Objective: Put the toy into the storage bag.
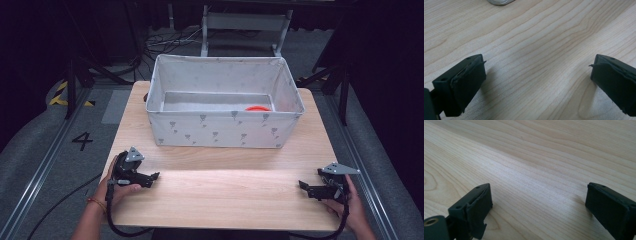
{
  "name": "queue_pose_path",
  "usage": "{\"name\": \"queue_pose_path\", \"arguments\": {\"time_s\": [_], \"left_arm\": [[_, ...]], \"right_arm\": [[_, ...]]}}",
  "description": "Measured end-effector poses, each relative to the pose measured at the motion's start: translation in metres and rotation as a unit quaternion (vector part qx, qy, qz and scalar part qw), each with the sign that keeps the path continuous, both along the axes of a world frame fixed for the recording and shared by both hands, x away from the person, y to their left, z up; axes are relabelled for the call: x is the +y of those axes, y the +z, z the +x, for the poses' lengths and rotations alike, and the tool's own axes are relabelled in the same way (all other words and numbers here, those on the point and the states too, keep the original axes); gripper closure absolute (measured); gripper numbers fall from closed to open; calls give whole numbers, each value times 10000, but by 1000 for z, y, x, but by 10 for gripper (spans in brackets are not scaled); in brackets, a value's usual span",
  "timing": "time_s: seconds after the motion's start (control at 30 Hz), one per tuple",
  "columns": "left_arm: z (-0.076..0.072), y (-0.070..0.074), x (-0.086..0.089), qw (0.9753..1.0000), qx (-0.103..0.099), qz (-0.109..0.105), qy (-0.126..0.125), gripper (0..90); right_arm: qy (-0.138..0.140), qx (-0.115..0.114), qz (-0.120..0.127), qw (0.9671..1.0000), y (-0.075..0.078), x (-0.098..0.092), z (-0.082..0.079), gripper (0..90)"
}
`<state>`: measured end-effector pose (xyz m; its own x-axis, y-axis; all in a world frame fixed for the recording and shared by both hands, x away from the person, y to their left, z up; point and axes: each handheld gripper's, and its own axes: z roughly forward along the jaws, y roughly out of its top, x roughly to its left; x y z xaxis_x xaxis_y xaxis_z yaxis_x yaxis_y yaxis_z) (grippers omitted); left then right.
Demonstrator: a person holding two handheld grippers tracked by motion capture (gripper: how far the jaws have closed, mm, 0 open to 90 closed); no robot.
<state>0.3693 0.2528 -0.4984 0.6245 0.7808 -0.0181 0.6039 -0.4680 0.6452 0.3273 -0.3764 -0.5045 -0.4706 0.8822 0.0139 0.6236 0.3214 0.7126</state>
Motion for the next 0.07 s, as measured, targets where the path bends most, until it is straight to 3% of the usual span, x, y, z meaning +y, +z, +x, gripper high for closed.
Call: {"name": "queue_pose_path", "arguments": {"time_s": [0.07], "left_arm": [[1,0,0,10000,-5,-11,1,2]], "right_arm": [[-17,5,-1,10000,0,0,0,71]]}}
